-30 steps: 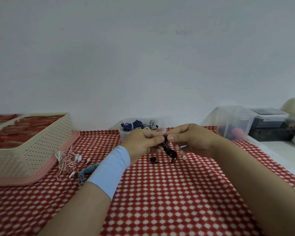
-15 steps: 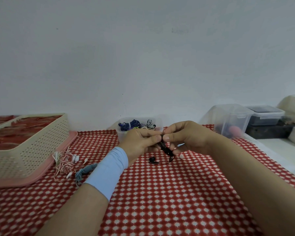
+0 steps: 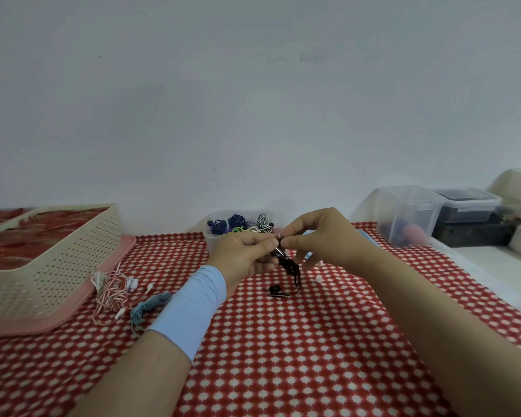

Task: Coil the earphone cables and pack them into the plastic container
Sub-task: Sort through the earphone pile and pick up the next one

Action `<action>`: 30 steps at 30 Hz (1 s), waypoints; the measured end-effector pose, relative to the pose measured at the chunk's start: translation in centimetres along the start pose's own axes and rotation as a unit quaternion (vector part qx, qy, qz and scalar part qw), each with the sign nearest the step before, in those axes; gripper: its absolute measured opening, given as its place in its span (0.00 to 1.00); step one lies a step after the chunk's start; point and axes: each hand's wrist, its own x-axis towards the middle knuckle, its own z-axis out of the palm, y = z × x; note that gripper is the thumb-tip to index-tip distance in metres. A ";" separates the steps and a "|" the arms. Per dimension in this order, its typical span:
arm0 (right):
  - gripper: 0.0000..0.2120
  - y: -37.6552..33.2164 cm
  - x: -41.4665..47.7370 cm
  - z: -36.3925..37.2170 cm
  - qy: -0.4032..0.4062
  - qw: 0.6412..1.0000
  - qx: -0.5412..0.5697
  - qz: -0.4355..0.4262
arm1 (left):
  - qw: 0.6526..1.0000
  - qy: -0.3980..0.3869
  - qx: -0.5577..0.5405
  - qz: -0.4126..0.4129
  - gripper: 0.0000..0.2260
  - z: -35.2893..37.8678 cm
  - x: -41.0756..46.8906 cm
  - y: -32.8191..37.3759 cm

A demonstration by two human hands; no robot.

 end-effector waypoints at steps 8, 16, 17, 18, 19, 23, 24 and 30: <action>0.07 0.5 0.2 0.4 0.036 0.998 -0.044 -0.040 | 0.999 0.011 -0.024 -0.019 0.03 0.2 -0.1 0.2; 0.06 0.6 0.3 0.7 0.047 0.993 -0.087 -0.064 | 0.999 -0.002 -0.017 -0.037 0.04 -0.1 -0.1 0.2; 0.06 0.5 0.3 0.7 0.047 0.993 -0.087 -0.064 | 0.999 -0.004 -0.013 -0.038 0.05 -0.1 0.0 0.2; 0.06 0.5 0.2 0.8 0.044 0.993 -0.090 -0.065 | 0.999 -0.008 -0.008 -0.038 0.05 -0.2 -0.1 0.2; 0.05 0.6 0.2 0.8 0.041 0.993 -0.094 -0.066 | 0.999 -0.013 -0.003 -0.038 0.06 -0.2 0.0 0.2; 0.05 0.7 0.3 1.0 0.039 0.991 -0.105 -0.068 | 0.999 -0.024 0.025 -0.034 0.08 -0.3 -0.1 0.0; 0.06 0.7 0.3 1.1 0.043 0.991 -0.104 -0.066 | 0.999 -0.028 0.021 -0.034 0.08 -0.3 -0.1 0.0; 0.08 0.6 0.2 0.8 0.048 0.994 -0.072 -0.060 | 0.999 -0.022 0.023 -0.015 0.09 -0.6 0.0 0.0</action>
